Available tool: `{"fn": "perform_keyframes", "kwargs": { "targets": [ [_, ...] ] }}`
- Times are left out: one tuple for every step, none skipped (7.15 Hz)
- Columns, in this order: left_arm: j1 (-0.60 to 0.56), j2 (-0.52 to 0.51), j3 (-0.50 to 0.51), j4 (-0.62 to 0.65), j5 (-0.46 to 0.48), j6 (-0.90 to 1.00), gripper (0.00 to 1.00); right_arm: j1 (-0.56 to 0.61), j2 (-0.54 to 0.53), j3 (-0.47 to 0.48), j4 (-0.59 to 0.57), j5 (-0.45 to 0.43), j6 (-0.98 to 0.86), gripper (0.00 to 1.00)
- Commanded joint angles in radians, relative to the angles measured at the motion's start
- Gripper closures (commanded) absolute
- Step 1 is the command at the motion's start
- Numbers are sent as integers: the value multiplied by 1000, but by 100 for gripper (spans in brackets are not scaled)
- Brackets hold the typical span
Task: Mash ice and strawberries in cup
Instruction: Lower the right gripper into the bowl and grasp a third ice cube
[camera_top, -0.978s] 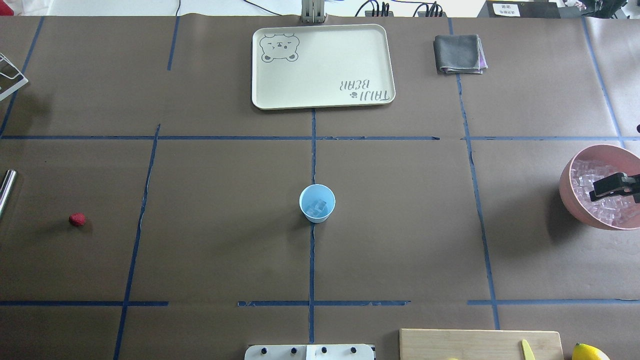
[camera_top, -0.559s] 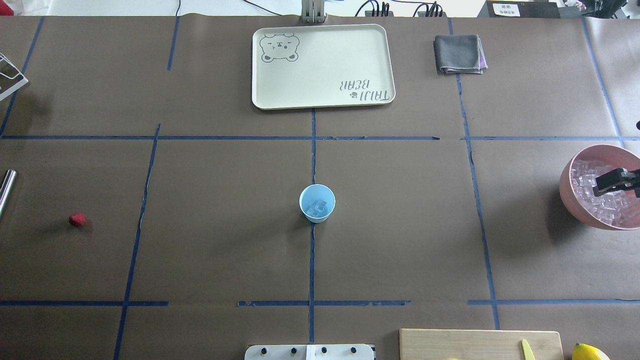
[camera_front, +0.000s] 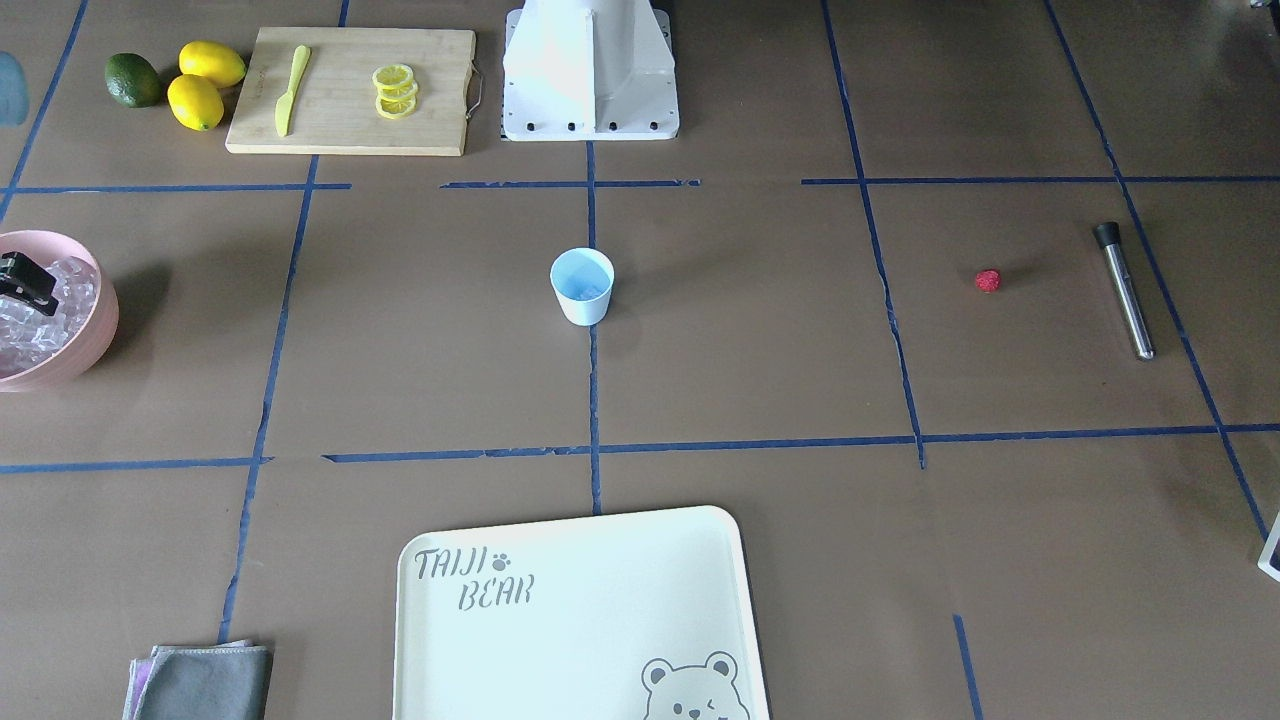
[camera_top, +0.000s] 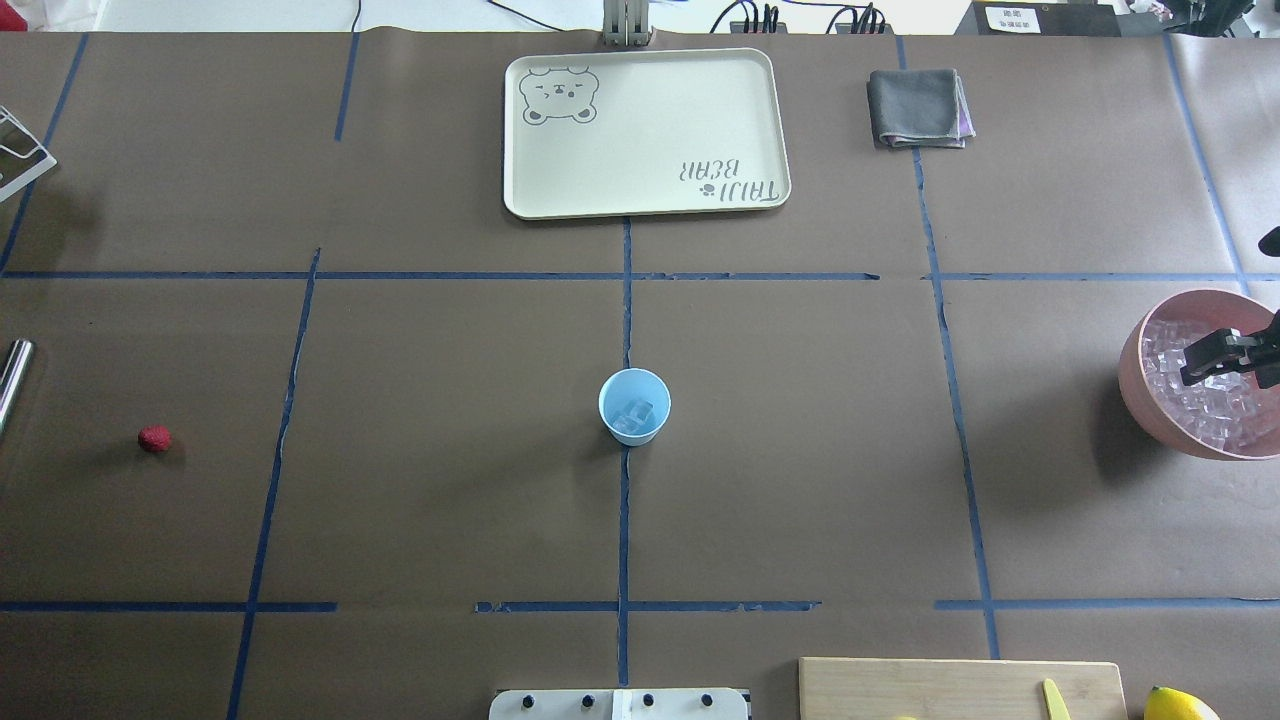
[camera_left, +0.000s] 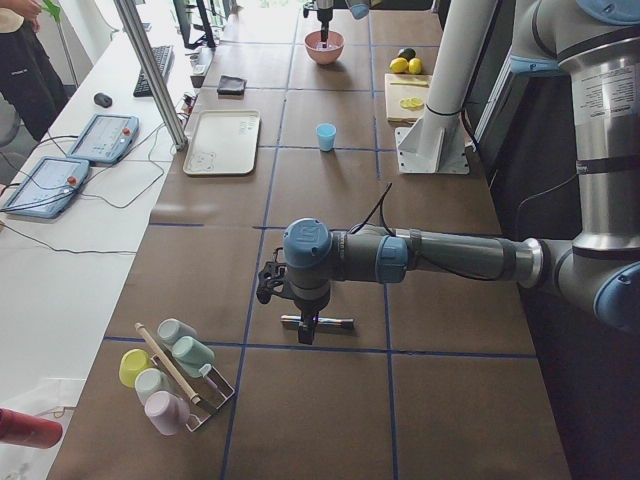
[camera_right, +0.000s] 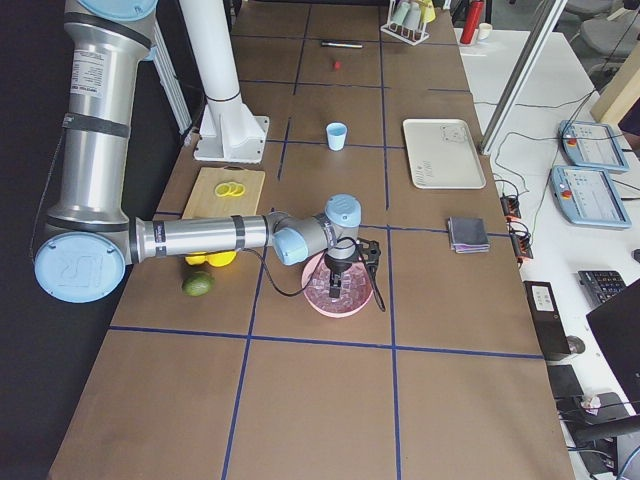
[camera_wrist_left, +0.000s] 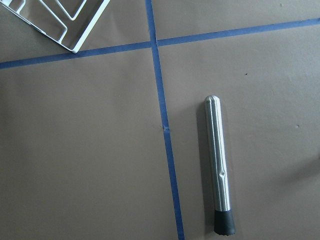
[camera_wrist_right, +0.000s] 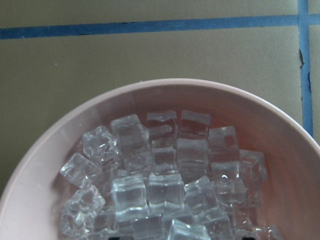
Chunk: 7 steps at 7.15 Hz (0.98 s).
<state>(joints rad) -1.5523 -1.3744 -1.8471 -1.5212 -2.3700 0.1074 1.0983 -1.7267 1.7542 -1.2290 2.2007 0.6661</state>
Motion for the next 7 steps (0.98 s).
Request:
{"fn": "perform_keyframes", "kwargs": {
  "targets": [
    [1, 0, 0, -1, 0, 0, 0, 2, -1, -1, 0, 1, 1, 85],
    [0, 0, 3, -1, 0, 0, 0, 3, -2, -1, 0, 2, -2, 100],
    [0, 0, 2, -1, 0, 0, 0, 6, -2, 1, 0, 4, -2, 100],
    [0, 0, 0, 1, 0, 0, 0, 9, -2, 4, 0, 8, 0, 100],
    [0, 0, 0, 1, 0, 0, 0, 32, -1, 25, 0, 22, 0, 100],
    [0, 0, 0, -1, 0, 0, 0, 38, -10, 112, -12, 34, 4, 100],
    [0, 0, -3, -1, 0, 0, 0, 37, 2, 170, -10, 49, 73, 100]
  ]
}}
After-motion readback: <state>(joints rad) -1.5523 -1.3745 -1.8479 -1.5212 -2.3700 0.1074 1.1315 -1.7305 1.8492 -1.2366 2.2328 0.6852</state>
